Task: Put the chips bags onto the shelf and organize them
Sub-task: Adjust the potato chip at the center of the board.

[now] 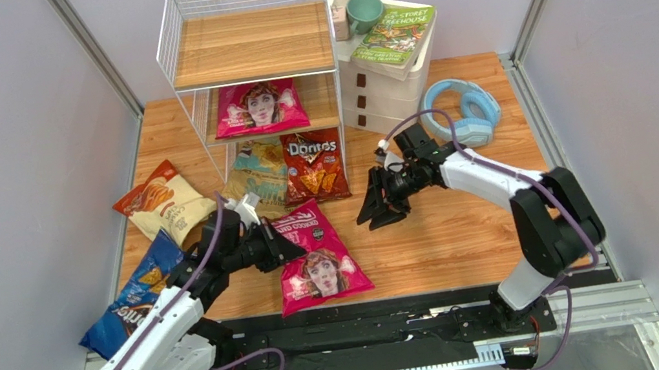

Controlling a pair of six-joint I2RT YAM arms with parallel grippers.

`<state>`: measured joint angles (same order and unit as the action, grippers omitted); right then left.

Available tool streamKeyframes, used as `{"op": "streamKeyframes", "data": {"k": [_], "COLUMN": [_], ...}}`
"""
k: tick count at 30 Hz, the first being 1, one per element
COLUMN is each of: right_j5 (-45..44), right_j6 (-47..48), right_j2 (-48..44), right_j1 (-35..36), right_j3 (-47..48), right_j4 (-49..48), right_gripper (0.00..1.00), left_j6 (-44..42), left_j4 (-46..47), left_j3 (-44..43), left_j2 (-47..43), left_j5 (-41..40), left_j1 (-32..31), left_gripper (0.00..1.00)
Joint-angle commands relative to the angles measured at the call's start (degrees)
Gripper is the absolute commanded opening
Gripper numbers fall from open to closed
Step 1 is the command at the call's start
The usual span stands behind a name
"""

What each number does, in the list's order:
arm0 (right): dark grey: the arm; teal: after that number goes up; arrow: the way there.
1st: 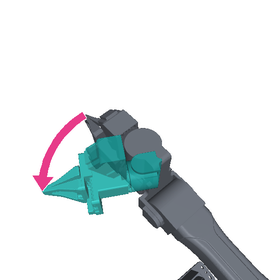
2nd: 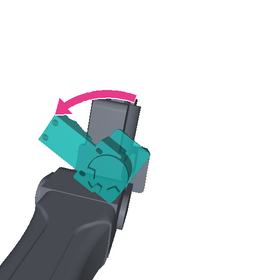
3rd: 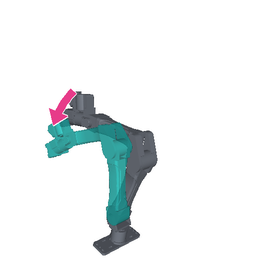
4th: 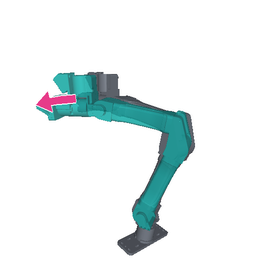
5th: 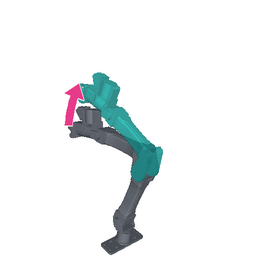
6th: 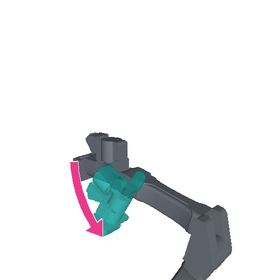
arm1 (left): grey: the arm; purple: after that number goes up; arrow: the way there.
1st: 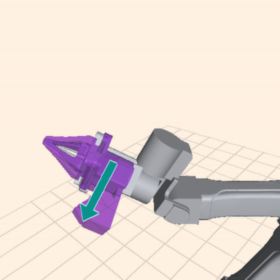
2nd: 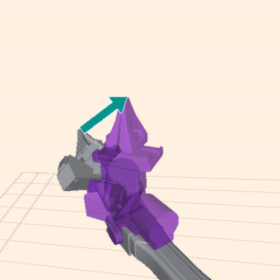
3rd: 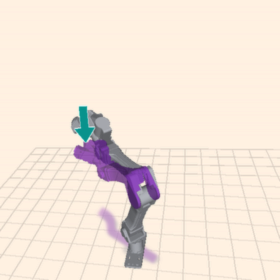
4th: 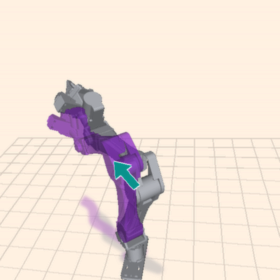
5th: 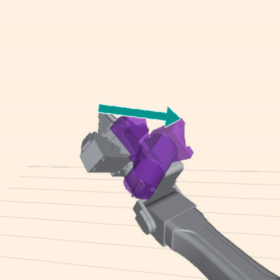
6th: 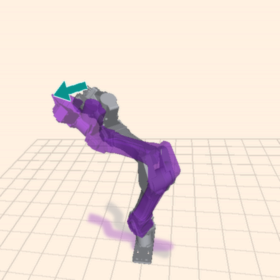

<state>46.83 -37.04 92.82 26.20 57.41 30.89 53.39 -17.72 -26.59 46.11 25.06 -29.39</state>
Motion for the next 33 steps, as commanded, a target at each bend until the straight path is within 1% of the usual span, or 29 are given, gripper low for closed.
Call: {"op": "streamKeyframes", "data": {"k": [1, 3, 4, 5, 6, 7, 8, 10, 13, 14, 15, 16, 17, 19, 24, 26, 28, 30, 31, 32, 33], "right_j5": [-1.0, -1.5, -1.8, -2.2, -2.3, -2.4, -2.4, -3.7, -6.8, -7.9, -10.9, -12.7, -15.8, -16.9, -23.1, -24.9, -25.2, -27.7, -29.4, -33.1, -34.7], "right_j6": [-6.5, -10.6, -14.3, -16.8, -19.1, -21.1, -24.9, -26.7, -29.0, -32.4, -34.7, -36.8, -41.3, -44.1, -46.6, -48.2, -50.0, -51.5, -52.9, -53.0, -52.7], "right_j2": [-7.8, -10.5, -13.2, -14.6, -15.7, -16.6, -17.9, -18.8, -20.3, -22.0, -23.4, -24.4, -26.0, -25.8, -23.7, -22.4, -20.1, -20.1, -21.5, -22.2, -23.0], "right_j1": [-0.4, -0.4, -0.4, -0.3, -0.4, -0.3, -0.2, 0.8, 3.2, 4.2, 4.6, 5.1, 5.9, 6.8, 12.4, 14.2, 15.3, 16.9, 17.4, 18.2, 18.5], "right_j3": [-1.3, -2.8, -5.0, -6.2, -7.8, -9.1, -11.4, -12.3, -12.2, -12.5, -13.1, -13.6, -14.0, -14.3, -10.6, -10.2, -10.1, -10.7, -11.1, -11.0, -10.7], "right_j4": [2.1, -0.1, -3.0, -4.9, -7.2, -11.6, -13.7, -15.7, -15.1, -15.2, -17.5, -18.6, -19.2, -21.7, -19.9, -21.5, -22.6, -25.3, -25.9, -25.9, -24.7], "right_gripper": [0.47, 0.51, 0.61, 0.64, 0.65, 0.65, 0.65, 0.65, 0.65, 0.65, 0.66, 0.7, 0.72, 0.74, 0.74, 0.74, 0.75, 0.75, 0.76, 0.8, 0.85], "left_j6": [2.9, 3.5, 4.0, 4.4, 5.1, 6.8, 7.6, 10.4, 14.8, 15.8, 16.8, 17.1, 17.3, 18.2, 18.9, 20.0, 22.1, 22.6, 22.0, 21.7, 21.4], "left_j4": [-1.8, -2.4, -2.2, -0.8, 0.0, 0.4, 0.3, -0.2, -0.6, -0.6, -0.5, -0.5, -0.7, -1.1, 0.1, 1.1, 4.9, 5.4, 5.0, 4.1, 3.3], "left_j3": [-3.6, -6.2, -7.2, -8.3, -10.4, -11.6, -12.9, -17.3, -21.7, -23.1, -23.6, -23.9, -24.6, -24.6, -22.6, -21.3, -19.6, -18.9, -19.1, -19.7, -19.9], "left_j2": [-1.7, -0.3, 1.8, 3.0, 4.6, 7.9, 10.0, 15.7, 18.9, 19.1, 19.1, 19.1, 19.1, 17.9, 15.4, 15.1, 14.5, 13.8, 13.6, 13.5, 13.1], "left_j5": [-4.2, -6.8, -9.0, -9.8, -10.5, -11.6, -11.8, -10.0, -10.0, -10.6, -11.5, -11.6, -12.0, -12.8, -13.4, -12.9, -11.7, -11.5, -11.3, -11.1, -11.1], "left_j1": [4.4, 5.0, 5.1, 5.1, 5.2, 5.4, 5.6, 5.9, 5.9, 5.9, 5.9, 5.9, 5.9, 5.9, 5.9, 5.9, 5.8, 5.7, 5.4, 5.2, 4.9], "left_gripper": [0.0, 0.0, 0.0, 0.0, 0.0, 0.0, 0.0, 0.0, 0.0, 0.0, 0.0, 0.0, 0.0, 0.0, 0.0, 0.0, 0.0, 0.0, 0.0, 0.0, 0.0]}}
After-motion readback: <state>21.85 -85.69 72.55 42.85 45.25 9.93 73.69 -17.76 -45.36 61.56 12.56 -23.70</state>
